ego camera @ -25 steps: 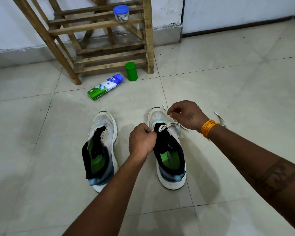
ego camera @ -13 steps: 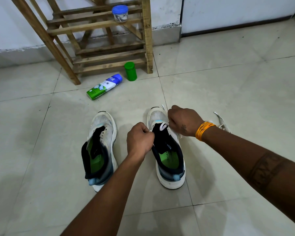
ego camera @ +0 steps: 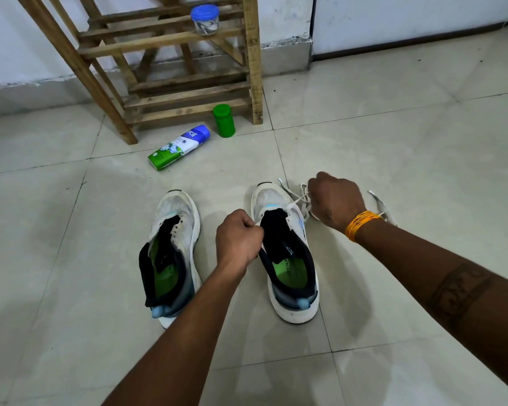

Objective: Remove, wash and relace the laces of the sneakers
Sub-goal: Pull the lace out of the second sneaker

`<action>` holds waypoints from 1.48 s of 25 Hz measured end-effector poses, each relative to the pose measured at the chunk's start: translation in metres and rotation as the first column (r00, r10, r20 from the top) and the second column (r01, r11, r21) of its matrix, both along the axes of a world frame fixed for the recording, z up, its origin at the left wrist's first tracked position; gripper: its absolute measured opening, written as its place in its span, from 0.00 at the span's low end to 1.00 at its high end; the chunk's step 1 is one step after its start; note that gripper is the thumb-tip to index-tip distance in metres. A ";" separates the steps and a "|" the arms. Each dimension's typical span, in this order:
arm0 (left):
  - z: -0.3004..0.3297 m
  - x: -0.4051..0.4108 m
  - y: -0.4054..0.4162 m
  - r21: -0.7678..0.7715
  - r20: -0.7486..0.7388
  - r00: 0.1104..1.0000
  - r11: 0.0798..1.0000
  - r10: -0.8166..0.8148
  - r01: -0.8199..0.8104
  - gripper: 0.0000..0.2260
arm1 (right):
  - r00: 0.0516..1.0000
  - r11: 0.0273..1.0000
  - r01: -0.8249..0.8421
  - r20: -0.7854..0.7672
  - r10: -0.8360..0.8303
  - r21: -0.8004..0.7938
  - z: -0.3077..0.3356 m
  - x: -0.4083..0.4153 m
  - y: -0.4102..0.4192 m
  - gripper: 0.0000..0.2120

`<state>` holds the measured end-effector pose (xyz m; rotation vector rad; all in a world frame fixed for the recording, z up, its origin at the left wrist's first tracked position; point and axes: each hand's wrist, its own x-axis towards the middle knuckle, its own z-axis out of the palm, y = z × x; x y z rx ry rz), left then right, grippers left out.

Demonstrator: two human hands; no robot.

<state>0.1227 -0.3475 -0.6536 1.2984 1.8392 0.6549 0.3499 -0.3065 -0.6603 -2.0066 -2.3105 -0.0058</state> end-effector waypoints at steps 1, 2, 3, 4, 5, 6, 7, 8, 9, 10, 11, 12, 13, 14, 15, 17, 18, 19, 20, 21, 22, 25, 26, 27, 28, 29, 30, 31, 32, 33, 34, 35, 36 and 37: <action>0.000 -0.001 0.000 -0.002 0.006 1.000 1.000 0.006 -0.006 0.03 | 0.991 0.992 0.129 0.028 -0.128 -0.012 -0.001 0.009 0.002 0.06; -0.001 -0.002 0.000 -0.006 0.010 1.000 1.000 0.013 -0.013 0.03 | 0.980 0.981 0.191 0.061 -0.189 -0.034 -0.002 0.016 0.002 0.07; -0.001 -0.002 0.000 -0.007 0.010 1.000 1.000 0.015 -0.014 0.03 | 0.982 0.983 0.175 0.078 -0.171 -0.047 -0.003 0.018 0.002 0.08; -0.001 -0.001 0.000 -0.008 0.006 1.000 1.000 0.011 -0.011 0.03 | 0.994 0.995 0.093 0.062 -0.091 -0.042 -0.003 0.015 0.001 0.09; -0.001 0.000 0.000 -0.010 0.009 1.000 1.000 0.007 -0.007 0.03 | 0.999 0.999 -0.030 0.021 0.030 -0.024 -0.002 0.008 -0.002 0.10; 0.000 0.000 0.000 -0.013 0.009 1.000 1.000 0.005 -0.005 0.03 | 0.989 0.989 -0.150 -0.018 0.150 -0.015 -0.002 0.000 -0.004 0.10; 0.001 0.000 0.000 -0.014 0.009 1.000 1.000 0.004 -0.004 0.03 | 0.970 0.970 -0.243 -0.036 0.242 -0.018 -0.001 -0.008 -0.006 0.09; 0.000 0.001 0.001 -0.017 0.008 1.000 1.000 0.005 -0.005 0.03 | 0.956 0.956 -0.291 -0.036 0.290 -0.036 -0.001 -0.012 -0.007 0.09; 0.001 0.001 0.001 -0.016 0.008 1.000 1.000 0.006 -0.006 0.03 | 0.955 0.953 -0.298 -0.022 0.297 -0.048 -0.001 -0.012 -0.007 0.08; 0.000 0.001 0.001 -0.014 0.005 1.000 1.000 0.008 -0.008 0.03 | 0.965 0.965 -0.262 -0.001 0.262 -0.035 -0.002 -0.008 -0.005 0.07; 0.000 0.001 0.000 -0.014 0.002 1.000 1.000 0.006 -0.006 0.03 | 0.982 0.983 -0.186 0.025 0.186 0.001 -0.003 -0.002 -0.004 0.05; 0.001 0.001 0.000 -0.016 0.006 1.000 1.000 0.004 -0.004 0.03 | 0.995 0.996 -0.087 0.048 0.086 0.030 -0.004 0.005 -0.003 0.05; 0.002 0.001 0.000 -0.022 0.017 1.000 1.000 0.005 -0.004 0.03 | 0.998 0.999 -0.008 0.061 0.006 0.032 -0.006 0.009 -0.002 0.05; 0.003 0.002 -0.001 -0.023 0.024 1.000 1.000 0.008 -0.007 0.03 | 0.998 1.000 0.028 0.055 -0.028 0.001 -0.007 0.008 -0.002 0.05; 0.003 0.003 0.000 -0.020 0.027 1.000 1.000 0.008 -0.007 0.03 | 0.999 0.999 0.031 0.027 -0.030 -0.045 -0.008 0.005 0.000 0.06; 0.003 0.004 -0.001 -0.013 0.028 1.000 1.000 0.010 -0.009 0.03 | 0.999 0.993 0.020 -0.029 -0.023 -0.118 -0.009 -0.001 0.003 0.06; 0.003 0.003 -0.001 -0.010 0.023 1.000 1.000 0.013 -0.012 0.03 | 0.998 0.990 0.036 -0.046 -0.043 -0.135 -0.008 -0.002 0.006 0.06; 0.002 0.001 0.000 -0.008 0.016 1.000 1.000 0.015 -0.015 0.03 | 0.995 0.988 0.070 -0.062 -0.079 -0.138 -0.007 0.001 0.008 0.06; 0.001 0.000 0.000 -0.008 0.012 1.000 1.000 0.014 -0.014 0.03 | 0.990 0.983 0.122 -0.059 -0.131 -0.137 -0.006 0.007 0.009 0.06; 0.001 0.000 -0.001 -0.008 0.009 1.000 1.000 0.015 -0.015 0.03 | 0.982 0.975 0.179 -0.031 -0.185 -0.131 -0.006 0.014 0.009 0.07; 0.001 -0.001 -0.001 -0.005 0.004 1.000 1.000 0.018 -0.018 0.03 | 0.973 0.965 0.232 0.020 -0.231 -0.121 -0.006 0.021 0.007 0.07; 0.000 -0.001 0.000 -0.001 -0.010 1.000 1.000 0.024 -0.024 0.03 | 0.943 0.939 0.314 0.162 -0.292 -0.139 -0.007 0.035 -0.002 0.11; 0.000 -0.001 -0.001 0.001 -0.012 1.000 1.000 0.020 -0.020 0.03 | 0.946 0.941 0.301 0.175 -0.274 -0.154 -0.007 0.035 -0.005 0.11; 0.001 -0.001 0.000 0.003 -0.017 1.000 1.000 0.013 -0.013 0.04 | 0.957 0.952 0.264 0.166 -0.238 -0.156 -0.006 0.032 -0.007 0.12; 0.001 0.000 0.000 0.000 -0.015 1.000 1.000 0.006 -0.006 0.04 | 0.972 0.966 0.213 0.134 -0.194 -0.146 -0.005 0.028 -0.007 0.12; 0.002 0.000 0.001 -0.005 -0.008 1.000 1.000 0.002 -0.002 0.04 | 0.987 0.981 0.148 0.085 -0.138 -0.124 -0.004 0.022 -0.007 0.14; 0.002 0.001 0.001 -0.008 -0.003 1.000 1.000 0.000 0.000 0.03 | 0.997 0.993 0.069 0.033 -0.066 -0.098 -0.004 0.015 -0.006 0.15; 0.003 0.001 0.000 -0.009 -0.002 1.000 1.000 -0.001 0.001 0.03 | 1.000 0.997 -0.014 -0.015 0.013 -0.074 -0.004 0.007 -0.005 0.15; 0.004 0.001 0.000 -0.007 -0.001 1.000 1.000 0.000 0.000 0.03 | 0.995 0.995 -0.087 -0.056 0.083 -0.058 -0.003 0.000 -0.004 0.15; 0.004 0.001 0.000 -0.008 0.001 1.000 1.000 0.004 -0.004 0.03 | 0.986 0.989 -0.135 -0.101 0.129 -0.057 -0.003 -0.006 -0.003 0.13; 0.004 0.001 -0.001 -0.006 0.009 1.000 1.000 0.006 -0.006 0.03 | 0.978 0.984 -0.164 -0.145 0.153 -0.068 -0.002 -0.009 -0.003 0.13; 0.004 0.001 -0.001 -0.007 0.011 1.000 1.000 0.006 -0.006 0.03 | 0.970 0.980 -0.182 -0.180 0.165 -0.079 -0.001 -0.010 -0.002 0.13; 0.004 0.000 -0.002 -0.005 0.011 1.000 1.000 0.006 -0.006 0.03 | 0.965 0.978 -0.193 -0.198 0.174 -0.083 0.001 -0.009 -0.002 0.13; 0.004 0.000 -0.002 -0.006 0.009 1.000 1.000 0.009 -0.009 0.03 | 0.961 0.976 -0.203 -0.207 0.183 -0.082 0.002 -0.008 -0.003 0.12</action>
